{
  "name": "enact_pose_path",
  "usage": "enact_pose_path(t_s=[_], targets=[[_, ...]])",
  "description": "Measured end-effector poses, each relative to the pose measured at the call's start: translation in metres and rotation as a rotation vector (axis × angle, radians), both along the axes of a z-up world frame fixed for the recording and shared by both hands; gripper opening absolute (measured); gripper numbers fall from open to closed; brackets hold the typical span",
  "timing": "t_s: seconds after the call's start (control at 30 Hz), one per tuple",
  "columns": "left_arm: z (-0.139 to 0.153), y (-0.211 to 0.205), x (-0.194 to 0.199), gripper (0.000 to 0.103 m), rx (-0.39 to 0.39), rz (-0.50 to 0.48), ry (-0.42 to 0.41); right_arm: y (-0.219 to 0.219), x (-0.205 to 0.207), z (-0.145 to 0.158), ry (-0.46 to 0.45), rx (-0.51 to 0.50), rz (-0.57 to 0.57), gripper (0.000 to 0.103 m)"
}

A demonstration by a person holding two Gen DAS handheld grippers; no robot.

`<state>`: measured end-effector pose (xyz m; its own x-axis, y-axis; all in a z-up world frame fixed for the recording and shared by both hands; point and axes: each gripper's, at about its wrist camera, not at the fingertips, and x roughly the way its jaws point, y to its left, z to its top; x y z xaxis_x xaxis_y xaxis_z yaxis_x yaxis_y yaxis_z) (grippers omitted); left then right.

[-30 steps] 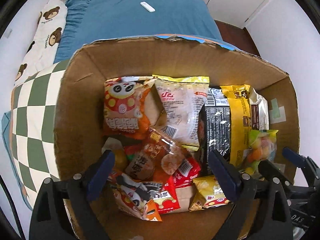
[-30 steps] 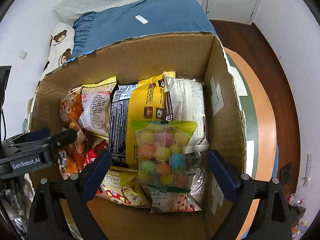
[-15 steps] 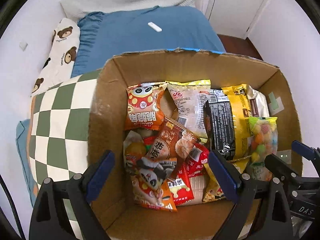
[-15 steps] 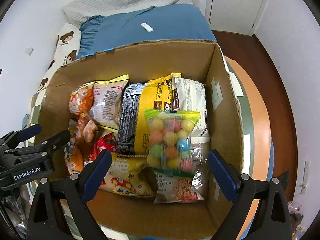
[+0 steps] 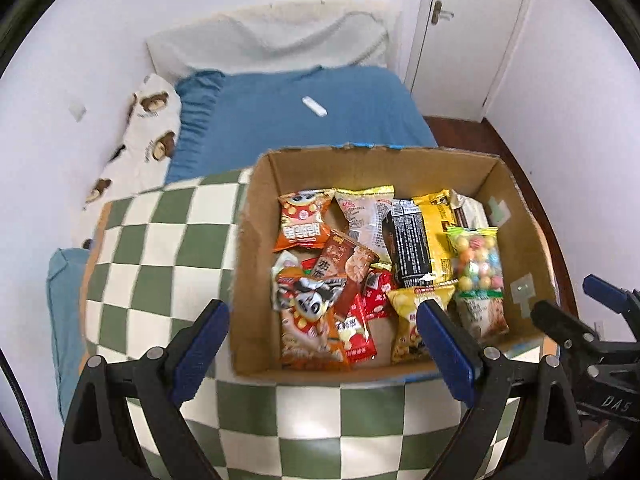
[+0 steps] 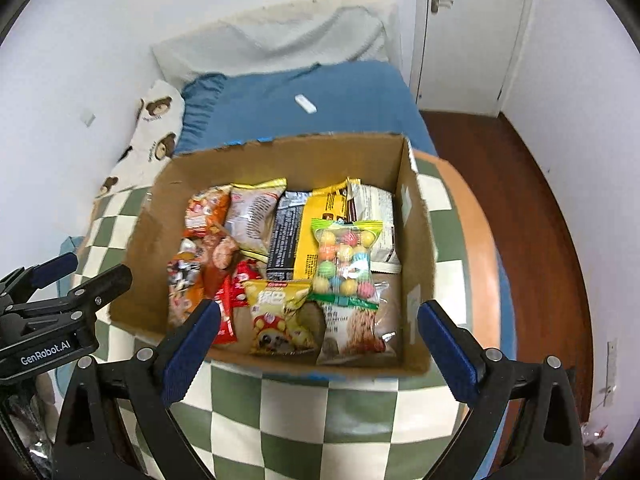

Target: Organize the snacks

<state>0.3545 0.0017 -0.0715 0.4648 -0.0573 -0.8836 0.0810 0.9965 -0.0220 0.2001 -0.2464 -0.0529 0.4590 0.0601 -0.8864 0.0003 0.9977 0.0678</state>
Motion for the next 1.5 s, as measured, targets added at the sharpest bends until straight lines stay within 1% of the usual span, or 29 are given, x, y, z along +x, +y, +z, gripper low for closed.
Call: enact_pose_path(t_s=[0.3, 0.5, 0.6, 0.73, 0.9, 1.13, 1.37, 1.43, 1.47, 1.5], targets=[[0.046, 0.009, -0.076, 0.096, -0.041, 0.019, -0.111, 0.005, -0.081, 0.056, -0.134, -0.01, 0.004, 0.102], [0.068, 0.013, -0.121, 0.096, -0.067, 0.029, -0.158, 0.011, -0.129, 0.091, -0.213, -0.008, 0.013, 0.103], [0.079, 0.015, -0.142, 0.096, -0.064, 0.039, -0.186, 0.012, -0.15, 0.108, -0.25, -0.013, 0.018, 0.103], [0.094, 0.015, -0.163, 0.096, -0.036, 0.048, -0.226, 0.013, -0.176, 0.127, -0.298, -0.029, 0.014, 0.103], [0.107, 0.012, -0.185, 0.096, -0.021, 0.05, -0.255, 0.013, -0.199, 0.139, -0.328, -0.033, 0.008, 0.103], [0.112, 0.006, -0.198, 0.096, -0.034, 0.04, -0.258, 0.012, -0.218, 0.146, -0.337, -0.022, 0.003, 0.103], [0.108, 0.003, -0.198, 0.096, -0.032, 0.052, -0.254, 0.01, -0.217, 0.143, -0.328, -0.021, 0.002, 0.103], [0.106, 0.003, -0.195, 0.099, -0.032, 0.053, -0.248, 0.009, -0.213, 0.14, -0.325, -0.024, 0.001, 0.103], [0.104, 0.003, -0.193, 0.102, -0.036, 0.051, -0.248, 0.009, -0.21, 0.137, -0.323, -0.025, 0.0, 0.103], [0.101, 0.002, -0.19, 0.103, -0.031, 0.054, -0.249, 0.008, -0.207, 0.134, -0.32, -0.026, -0.003, 0.103]])
